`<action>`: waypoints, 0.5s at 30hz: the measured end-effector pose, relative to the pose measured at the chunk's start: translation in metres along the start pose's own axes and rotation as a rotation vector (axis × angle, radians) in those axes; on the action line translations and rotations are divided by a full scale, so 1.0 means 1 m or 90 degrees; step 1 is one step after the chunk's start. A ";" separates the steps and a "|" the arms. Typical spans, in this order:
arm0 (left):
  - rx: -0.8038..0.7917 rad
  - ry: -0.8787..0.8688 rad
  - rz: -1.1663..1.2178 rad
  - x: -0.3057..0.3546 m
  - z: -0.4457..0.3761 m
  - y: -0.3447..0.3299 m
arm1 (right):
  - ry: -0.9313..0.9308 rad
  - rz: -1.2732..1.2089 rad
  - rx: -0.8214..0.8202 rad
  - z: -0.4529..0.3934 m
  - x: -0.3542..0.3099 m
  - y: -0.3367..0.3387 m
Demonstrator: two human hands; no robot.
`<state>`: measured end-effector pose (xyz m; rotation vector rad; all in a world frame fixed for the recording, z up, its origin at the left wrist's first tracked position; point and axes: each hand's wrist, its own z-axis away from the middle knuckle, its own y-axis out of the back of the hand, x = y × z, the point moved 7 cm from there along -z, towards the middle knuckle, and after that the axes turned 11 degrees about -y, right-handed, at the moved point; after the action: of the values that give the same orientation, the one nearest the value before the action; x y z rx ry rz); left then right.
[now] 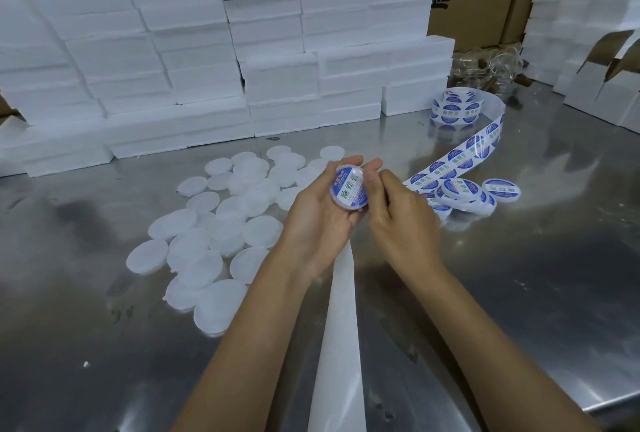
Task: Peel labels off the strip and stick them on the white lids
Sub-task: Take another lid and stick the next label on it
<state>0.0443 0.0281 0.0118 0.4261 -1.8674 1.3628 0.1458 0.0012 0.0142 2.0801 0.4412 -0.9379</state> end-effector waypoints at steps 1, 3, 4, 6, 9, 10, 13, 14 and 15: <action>-0.004 0.002 -0.007 -0.001 0.000 -0.002 | -0.016 0.031 0.005 0.001 0.000 0.000; -0.015 0.006 -0.020 -0.002 0.001 -0.005 | -0.034 0.079 0.019 0.002 -0.001 0.001; -0.022 0.010 -0.017 -0.003 0.002 -0.007 | -0.037 0.088 0.025 0.003 -0.002 0.002; -0.032 0.018 -0.008 -0.004 0.003 -0.010 | -0.039 0.077 0.042 0.002 0.000 0.003; -0.038 0.020 -0.013 -0.005 0.004 -0.011 | -0.038 0.033 0.075 -0.002 0.005 0.008; -0.039 0.015 -0.026 -0.004 0.003 -0.010 | -0.040 0.025 0.077 -0.003 0.006 0.008; -0.039 -0.013 -0.110 -0.003 -0.001 -0.005 | -0.062 0.003 0.071 -0.005 0.009 0.005; -0.034 -0.029 -0.145 -0.001 -0.002 -0.002 | -0.069 -0.012 0.064 -0.005 0.010 0.004; -0.027 -0.052 -0.185 0.002 -0.002 0.000 | -0.069 -0.032 0.053 -0.006 0.011 0.002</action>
<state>0.0439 0.0303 0.0134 0.7101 -1.8138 1.1240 0.1575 0.0041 0.0094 2.0888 0.4058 -1.1108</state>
